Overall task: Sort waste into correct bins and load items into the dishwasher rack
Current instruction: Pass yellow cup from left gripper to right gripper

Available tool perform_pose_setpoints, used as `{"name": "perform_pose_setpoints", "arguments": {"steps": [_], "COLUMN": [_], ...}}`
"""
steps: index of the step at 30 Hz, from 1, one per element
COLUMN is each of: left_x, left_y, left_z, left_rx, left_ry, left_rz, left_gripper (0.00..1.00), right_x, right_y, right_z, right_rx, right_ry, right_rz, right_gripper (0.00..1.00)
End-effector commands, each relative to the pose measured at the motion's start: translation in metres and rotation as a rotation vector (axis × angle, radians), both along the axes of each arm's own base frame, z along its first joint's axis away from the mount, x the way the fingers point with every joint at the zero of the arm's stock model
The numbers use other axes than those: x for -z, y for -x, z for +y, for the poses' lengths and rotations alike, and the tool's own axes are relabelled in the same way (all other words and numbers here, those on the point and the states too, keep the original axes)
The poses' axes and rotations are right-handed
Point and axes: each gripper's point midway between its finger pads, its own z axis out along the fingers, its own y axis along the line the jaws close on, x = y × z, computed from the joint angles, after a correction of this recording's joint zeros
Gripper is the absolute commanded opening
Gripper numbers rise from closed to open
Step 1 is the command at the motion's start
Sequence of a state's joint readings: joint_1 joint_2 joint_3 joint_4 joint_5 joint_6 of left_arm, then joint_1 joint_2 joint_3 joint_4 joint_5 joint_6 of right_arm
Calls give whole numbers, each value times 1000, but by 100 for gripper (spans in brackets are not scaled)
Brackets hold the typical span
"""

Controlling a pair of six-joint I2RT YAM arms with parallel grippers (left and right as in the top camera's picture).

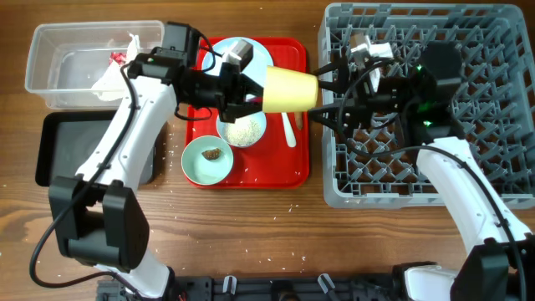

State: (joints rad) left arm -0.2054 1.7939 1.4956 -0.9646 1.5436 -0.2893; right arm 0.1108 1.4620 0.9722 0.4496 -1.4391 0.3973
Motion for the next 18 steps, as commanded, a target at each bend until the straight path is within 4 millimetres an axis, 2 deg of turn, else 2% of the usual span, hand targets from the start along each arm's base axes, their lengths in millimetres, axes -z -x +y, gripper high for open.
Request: {"name": "perform_pose_setpoints", "arguments": {"steps": [1, 2, 4, 7, 10, 13, 18], "left_x": [-14, -14, -14, -14, -14, -14, -14], "left_y": [7, 7, 8, 11, 13, 13, 13], "left_z": [-2, -3, -4, -7, -10, -10, -10], "left_rx": [19, 22, 25, 36, 45, 45, 45], "left_ry": [40, 40, 38, 38, 38, 38, 38], "left_rz": [-34, -36, -41, -40, -39, -39, -39], "left_gripper": [4, 4, 4, 4, 4, 4, 4], "right_x": [0, 0, -1, -8, -10, -10, -10], "right_y": [-4, -4, -4, -3, 8, 17, 17], "right_z": [2, 2, 2, 4, 19, 31, 31], "right_rx": [-3, -3, -3, -9, -59, -99, -97], "right_ry": [-1, -1, -3, -11, -15, -16, -16], "right_rz": [20, 17, 5, -28, -28, -34, -35], "right_gripper": [96, 89, 83, 83, 81, 74, 64]}}
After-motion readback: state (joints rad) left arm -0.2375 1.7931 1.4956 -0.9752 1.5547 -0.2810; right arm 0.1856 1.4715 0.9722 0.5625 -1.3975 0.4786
